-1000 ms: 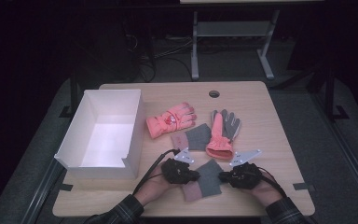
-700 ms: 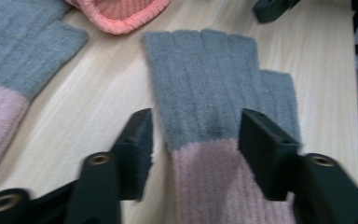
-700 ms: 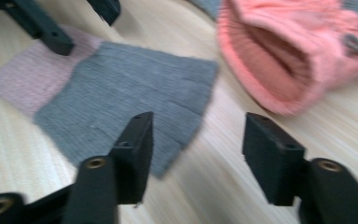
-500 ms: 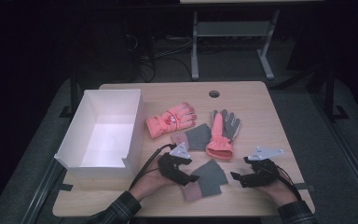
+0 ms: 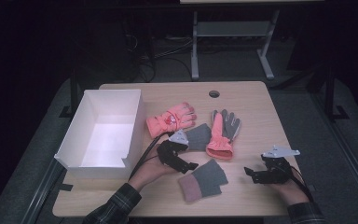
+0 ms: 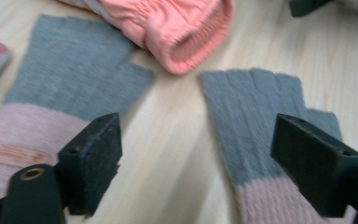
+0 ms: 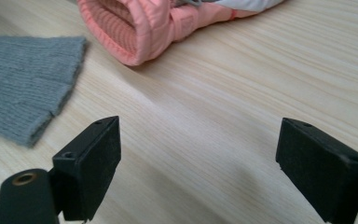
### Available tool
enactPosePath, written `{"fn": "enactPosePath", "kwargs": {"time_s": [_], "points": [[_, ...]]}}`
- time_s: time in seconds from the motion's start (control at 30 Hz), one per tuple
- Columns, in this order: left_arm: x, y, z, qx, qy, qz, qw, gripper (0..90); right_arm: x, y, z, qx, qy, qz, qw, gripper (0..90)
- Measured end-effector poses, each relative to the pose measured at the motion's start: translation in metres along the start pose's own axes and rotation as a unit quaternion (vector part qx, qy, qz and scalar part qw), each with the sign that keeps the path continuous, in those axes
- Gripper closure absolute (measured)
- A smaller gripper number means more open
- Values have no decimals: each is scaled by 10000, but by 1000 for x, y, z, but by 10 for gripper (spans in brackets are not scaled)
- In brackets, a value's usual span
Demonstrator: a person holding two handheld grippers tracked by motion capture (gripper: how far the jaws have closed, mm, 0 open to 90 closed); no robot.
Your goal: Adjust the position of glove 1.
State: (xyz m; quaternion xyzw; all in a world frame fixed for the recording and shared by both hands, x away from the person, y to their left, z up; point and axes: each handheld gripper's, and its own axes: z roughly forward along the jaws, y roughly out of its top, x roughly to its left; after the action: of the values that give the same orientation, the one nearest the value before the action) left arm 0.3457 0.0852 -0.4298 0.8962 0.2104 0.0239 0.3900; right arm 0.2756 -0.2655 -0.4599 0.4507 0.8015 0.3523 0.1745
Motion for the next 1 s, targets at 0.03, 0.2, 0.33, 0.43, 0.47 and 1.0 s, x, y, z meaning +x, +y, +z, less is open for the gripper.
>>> {"fn": "enactPosePath", "kwargs": {"time_s": [0.03, 0.2, 0.33, 0.43, 0.47, 1.0], "points": [[3, 2, 0, -9, 49, 10, 10000, 179, -1, 0, 0, 7, -10, -5, 10000, 136], [16, 13, -2, 58, 187, -95, 9998, 264, -3, -1, -2, -6, -84, 7, 10000, 140], [25, 23, -3, 148, 449, -81, 9989, 476, -3, -1, -2, -23, -83, 7, 10000, 140], [32, 30, 1, 166, 629, -138, 9978, 660, -3, -1, -2, -22, -71, 11, 10000, 142], [35, 33, 3, 250, 662, -131, 9974, 720, -4, -1, -2, -47, -75, 9, 10000, 143], [74, 38, 41, 586, 1425, -565, 9864, 894, -5, -1, -2, -62, -31, 0, 10000, 146]]}}
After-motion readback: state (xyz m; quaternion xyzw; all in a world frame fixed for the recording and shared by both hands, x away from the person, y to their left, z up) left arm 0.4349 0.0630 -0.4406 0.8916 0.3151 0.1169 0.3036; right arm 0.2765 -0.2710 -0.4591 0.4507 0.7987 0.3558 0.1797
